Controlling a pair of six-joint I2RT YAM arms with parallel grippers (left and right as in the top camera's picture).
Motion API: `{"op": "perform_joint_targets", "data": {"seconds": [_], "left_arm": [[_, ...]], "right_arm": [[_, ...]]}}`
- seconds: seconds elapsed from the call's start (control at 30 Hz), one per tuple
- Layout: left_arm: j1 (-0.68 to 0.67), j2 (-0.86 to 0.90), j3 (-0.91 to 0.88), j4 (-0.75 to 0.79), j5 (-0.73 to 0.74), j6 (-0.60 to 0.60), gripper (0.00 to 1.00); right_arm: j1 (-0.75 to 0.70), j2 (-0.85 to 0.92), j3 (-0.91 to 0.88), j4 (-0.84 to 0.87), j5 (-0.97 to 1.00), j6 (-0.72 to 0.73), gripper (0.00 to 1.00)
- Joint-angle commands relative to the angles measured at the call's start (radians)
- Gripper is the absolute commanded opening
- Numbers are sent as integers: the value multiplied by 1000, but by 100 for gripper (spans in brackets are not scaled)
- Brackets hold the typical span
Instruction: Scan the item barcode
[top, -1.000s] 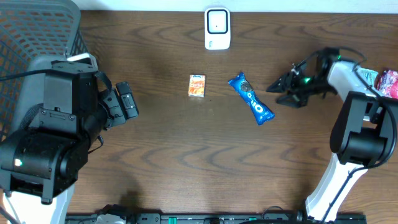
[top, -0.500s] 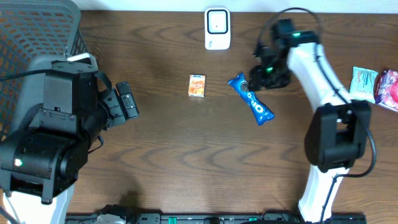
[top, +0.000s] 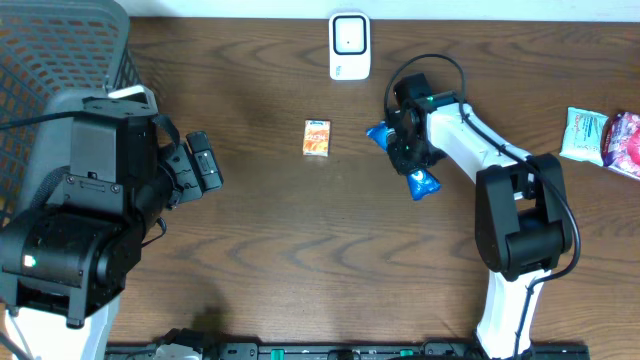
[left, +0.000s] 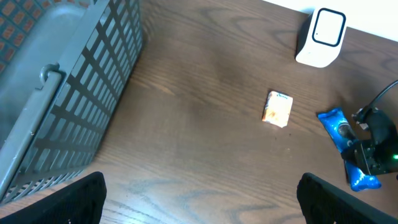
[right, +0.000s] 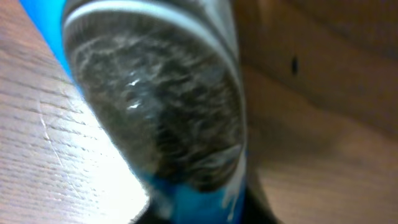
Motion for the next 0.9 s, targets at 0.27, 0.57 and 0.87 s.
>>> {"op": "perform_joint_targets", "data": {"seconds": [0.27,0.57,0.87], "left_arm": [[5,-1,3,0,-12,13,98],[5,-1,3,0,-12,13,98],[5,-1,3,0,-12,13,98]], "right_arm": [[2,19,170,35,-307,134,1],[3,19,417,191,-377,338,1],[27,90,417,439,-350,564,1]]}}
